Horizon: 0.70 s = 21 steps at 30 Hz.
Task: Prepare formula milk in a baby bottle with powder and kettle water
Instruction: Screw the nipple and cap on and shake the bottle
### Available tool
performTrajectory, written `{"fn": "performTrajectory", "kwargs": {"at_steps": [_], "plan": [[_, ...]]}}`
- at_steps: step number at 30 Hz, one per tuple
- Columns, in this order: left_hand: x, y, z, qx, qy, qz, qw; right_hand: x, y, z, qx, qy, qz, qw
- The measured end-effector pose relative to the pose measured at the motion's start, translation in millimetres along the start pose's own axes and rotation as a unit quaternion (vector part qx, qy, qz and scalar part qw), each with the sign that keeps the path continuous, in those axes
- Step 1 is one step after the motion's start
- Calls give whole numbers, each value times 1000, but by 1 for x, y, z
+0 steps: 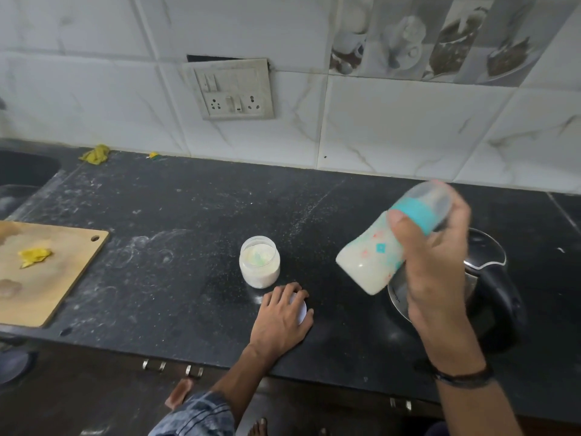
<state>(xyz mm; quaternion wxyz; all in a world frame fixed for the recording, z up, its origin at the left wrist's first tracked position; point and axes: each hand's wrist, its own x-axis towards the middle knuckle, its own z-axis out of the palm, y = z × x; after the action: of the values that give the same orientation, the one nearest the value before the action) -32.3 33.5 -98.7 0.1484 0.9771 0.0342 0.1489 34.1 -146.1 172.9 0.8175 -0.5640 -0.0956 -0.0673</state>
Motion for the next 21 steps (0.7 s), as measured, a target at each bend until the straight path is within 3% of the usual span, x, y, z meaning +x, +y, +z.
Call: {"fn": "performTrajectory", "kwargs": {"at_steps": [4,8,12,15,17,21], "plan": [[0,1,0,9,3,2,1000,6,3,-4,58,105,-16,993],[0,1,-2,7,2,3,1000,-1,8,-6,-28,2,34,999],[1,2,-4,10,-7,-1,1000,5,6,-9,53,112,-1,992],[0,1,-3,9,-8,2,1000,5,6,-4,-27,27,36,999],[1,0,-3,8,-5,4,1000,0,5,-5,-36,3,7,999],[1,2,-3,12,-7,-1,1000,5,6,-7,41,109,-32,993]]}}
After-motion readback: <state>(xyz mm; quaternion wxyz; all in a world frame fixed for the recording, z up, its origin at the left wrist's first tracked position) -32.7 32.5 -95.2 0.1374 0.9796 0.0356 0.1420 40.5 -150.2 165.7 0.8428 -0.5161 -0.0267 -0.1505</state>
